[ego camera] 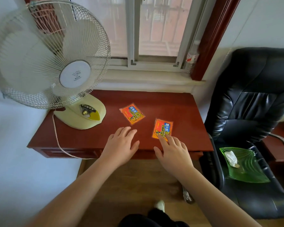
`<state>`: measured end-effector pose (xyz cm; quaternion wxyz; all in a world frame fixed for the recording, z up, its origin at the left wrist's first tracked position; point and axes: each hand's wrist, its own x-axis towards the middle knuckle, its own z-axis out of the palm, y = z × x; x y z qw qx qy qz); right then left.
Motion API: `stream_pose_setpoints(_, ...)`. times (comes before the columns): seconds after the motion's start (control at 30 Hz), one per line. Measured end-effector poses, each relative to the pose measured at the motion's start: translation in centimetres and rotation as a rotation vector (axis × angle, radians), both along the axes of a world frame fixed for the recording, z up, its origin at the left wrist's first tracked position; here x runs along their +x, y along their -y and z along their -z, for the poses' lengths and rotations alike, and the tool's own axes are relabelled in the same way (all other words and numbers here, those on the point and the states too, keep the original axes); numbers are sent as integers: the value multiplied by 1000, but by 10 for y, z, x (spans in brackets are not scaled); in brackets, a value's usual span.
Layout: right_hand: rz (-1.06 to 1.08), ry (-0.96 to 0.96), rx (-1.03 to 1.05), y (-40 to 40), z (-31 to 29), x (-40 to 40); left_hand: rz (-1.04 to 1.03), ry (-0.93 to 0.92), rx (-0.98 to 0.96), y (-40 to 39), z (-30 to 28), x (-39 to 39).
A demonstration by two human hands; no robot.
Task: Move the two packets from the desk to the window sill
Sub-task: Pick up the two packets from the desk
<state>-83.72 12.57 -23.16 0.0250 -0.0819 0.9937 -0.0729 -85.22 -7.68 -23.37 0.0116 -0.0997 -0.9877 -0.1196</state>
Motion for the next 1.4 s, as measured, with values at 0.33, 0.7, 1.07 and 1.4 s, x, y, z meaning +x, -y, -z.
stream_pose_setpoints(0.33,-61,183,-18,-40,52,-110,-53,102,69,-10,37,-121)
stream_pose_setpoints(0.7,-134,287,-10,-49,97,-196,-103,174,50,-30,94,-193)
stream_pose_setpoints(1.07,205,376,-91,-32,145,-225,-285,255,-8,-9,183,-243)
stream_pose_setpoints(1.4,551,425,-277,-27,153,-242,83,165,-186,36,206,-244)
